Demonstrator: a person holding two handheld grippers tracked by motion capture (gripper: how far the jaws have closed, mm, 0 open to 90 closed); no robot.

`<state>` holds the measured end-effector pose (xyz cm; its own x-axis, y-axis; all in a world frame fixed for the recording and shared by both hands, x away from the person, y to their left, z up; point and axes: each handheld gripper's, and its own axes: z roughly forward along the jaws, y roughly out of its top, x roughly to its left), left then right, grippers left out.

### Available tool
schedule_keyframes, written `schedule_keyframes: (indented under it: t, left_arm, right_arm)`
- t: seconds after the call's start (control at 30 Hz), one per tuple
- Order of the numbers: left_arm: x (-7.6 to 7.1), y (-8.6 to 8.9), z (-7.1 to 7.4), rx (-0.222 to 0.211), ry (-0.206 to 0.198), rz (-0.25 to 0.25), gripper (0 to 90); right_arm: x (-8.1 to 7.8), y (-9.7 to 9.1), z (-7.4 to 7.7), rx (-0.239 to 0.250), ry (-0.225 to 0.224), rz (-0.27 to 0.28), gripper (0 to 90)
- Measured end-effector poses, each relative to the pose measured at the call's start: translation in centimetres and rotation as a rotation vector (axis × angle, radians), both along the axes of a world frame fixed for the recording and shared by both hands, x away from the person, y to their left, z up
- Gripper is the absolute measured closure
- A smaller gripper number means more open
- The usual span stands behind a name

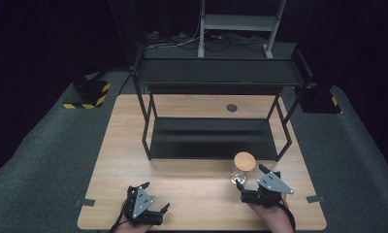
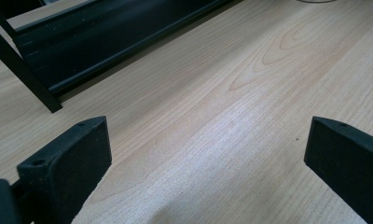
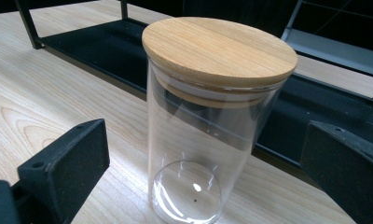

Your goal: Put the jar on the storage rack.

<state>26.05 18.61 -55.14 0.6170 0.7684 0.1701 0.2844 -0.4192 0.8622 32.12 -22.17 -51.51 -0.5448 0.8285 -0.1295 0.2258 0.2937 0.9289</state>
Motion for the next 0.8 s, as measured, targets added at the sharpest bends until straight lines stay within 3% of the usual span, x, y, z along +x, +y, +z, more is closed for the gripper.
schedule_keyframes:
  t: [0.8]
  left_arm:
    - [0.0,0.1,0.0,-0.005,-0.005,-0.005,0.9]
  right_arm:
    - [1.2,0.6,-0.8,0.038,0.009,-0.017,0.1]
